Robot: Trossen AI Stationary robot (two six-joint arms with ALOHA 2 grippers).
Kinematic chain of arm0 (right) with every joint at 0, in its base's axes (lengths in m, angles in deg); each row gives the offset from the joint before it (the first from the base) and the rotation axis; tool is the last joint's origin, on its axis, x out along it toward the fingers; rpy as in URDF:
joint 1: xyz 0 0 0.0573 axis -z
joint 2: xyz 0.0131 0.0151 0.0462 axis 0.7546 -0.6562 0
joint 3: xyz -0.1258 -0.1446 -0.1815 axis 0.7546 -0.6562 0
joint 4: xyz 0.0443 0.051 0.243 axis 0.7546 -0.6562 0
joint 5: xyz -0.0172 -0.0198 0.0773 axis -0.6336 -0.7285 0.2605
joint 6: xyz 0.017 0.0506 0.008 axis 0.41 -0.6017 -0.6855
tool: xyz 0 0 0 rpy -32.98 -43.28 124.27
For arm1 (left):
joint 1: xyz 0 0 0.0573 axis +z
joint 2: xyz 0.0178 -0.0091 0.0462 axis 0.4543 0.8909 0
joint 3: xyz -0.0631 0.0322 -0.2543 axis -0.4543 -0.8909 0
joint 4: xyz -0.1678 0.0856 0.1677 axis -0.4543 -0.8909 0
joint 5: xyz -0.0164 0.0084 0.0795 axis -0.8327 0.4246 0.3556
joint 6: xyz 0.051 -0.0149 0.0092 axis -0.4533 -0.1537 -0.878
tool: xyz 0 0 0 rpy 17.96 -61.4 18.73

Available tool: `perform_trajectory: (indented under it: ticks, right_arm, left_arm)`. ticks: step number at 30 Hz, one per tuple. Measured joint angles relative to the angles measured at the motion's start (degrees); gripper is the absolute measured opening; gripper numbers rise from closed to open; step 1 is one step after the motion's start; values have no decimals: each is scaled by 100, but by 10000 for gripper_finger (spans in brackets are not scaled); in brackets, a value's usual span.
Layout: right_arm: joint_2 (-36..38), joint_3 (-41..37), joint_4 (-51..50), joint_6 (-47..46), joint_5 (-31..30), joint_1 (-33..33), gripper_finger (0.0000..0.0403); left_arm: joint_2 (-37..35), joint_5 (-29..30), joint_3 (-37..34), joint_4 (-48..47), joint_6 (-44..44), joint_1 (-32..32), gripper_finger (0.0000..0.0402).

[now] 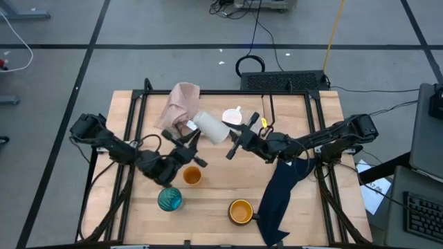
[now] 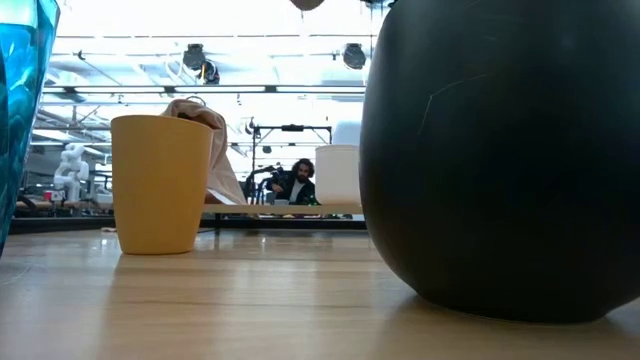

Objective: Stack small to large cups/mugs on shelf
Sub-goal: Put the light brown cup on the shelf

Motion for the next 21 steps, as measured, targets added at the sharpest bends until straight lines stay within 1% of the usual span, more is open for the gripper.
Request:
perform_trajectory:
  ticks: [2,6,9,13,17,21]
  right_arm:
    - [57,0,-203,2,-98,-20,0]
    - [122,2,-373,45,-127,-55,0]
    - [122,2,-441,150,-106,-72,0]
    - [124,2,-600,147,-125,-58,0]
    - [123,3,-735,171,-118,-66,0]
    - [245,15,-1163,236,-82,20,0]
  left_arm:
    - [-160,178,0,-75,-78,-201,39]
    - [-488,202,-4,-423,27,-636,49]
    - [-607,203,0,-497,113,-856,64]
    - [-678,155,-4,-606,21,-1027,95]
    - [-671,181,-6,-699,51,-1075,137]
    - [-679,661,-7,-680,191,-1063,164]
